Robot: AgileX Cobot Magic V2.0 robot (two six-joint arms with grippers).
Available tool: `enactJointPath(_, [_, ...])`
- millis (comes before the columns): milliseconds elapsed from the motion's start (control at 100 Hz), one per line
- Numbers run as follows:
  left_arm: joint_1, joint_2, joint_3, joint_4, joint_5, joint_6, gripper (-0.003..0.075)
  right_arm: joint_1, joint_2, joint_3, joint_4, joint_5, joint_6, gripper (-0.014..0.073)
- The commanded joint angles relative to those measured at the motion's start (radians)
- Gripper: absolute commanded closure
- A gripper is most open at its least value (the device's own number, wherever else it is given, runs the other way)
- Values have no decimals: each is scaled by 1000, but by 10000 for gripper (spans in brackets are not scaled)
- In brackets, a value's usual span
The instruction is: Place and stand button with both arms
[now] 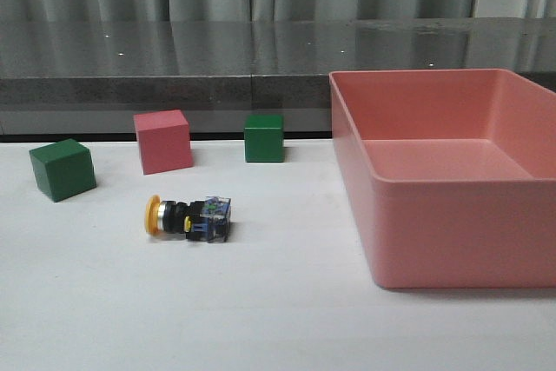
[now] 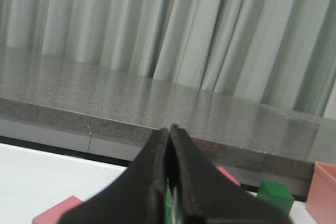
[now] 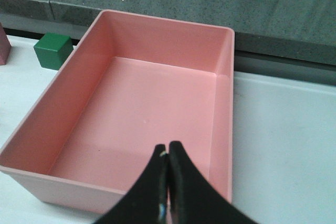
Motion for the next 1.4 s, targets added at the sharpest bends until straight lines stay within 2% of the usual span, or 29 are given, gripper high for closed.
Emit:
enactJointPath(0, [1,-30,18,-97,-41,-12,740,-7,-41,1,11,-101,4,655])
enactJointPath(190, [1,69,-184,-75,275,-12,740,-7,-57,3,11,-103,4,655])
enactJointPath(300, [1,259,-347,-25,456,-12,740,-7,-57,3,12,-102,4,655])
enactJointPath(370, [-1,408,-467,3,573,44,740,-7,-57,3,12,-102,4,655])
enactJointPath(540, [-1,774,-758,-11,828,329,739,-7,-57,3,12,-101,4,655])
enactJointPath(620, [-1,935,-868,-64,937,533,739,-7,-57,3,12,-99,4,655])
enactJointPath(760, [-1,1162,-1025,-240,1085,901,739,-7,-57,3,13,-95,4,655])
enactJointPath(900, [-1,1348,-1104,-512,1218,1287,738,-7,-57,3,14,-92,4,655])
enactJointPath(1040, [-1,1472,-1130,-664,1231,1519,719,-7,-57,3,14,-82,4,655])
enactJointPath(1100, [-1,1505,-1132,-688,1231,1597,661,-7,-57,3,14,-76,4,655])
enactJointPath(1170, [-1,1526,-1132,-708,1229,1673,548,-7,-57,3,14,-71,4,655])
enactJointPath(1290, [-1,1532,-1132,-712,1210,1772,257,-7,-57,3,14,-70,4,655])
enactJointPath(1340, [-1,1532,-1132,-712,1157,1773,181,-7,-57,3,14,-70,4,655])
enactJointPath(1390, [-1,1532,-1132,-706,1113,1773,148,-7,-57,3,14,-70,4,655])
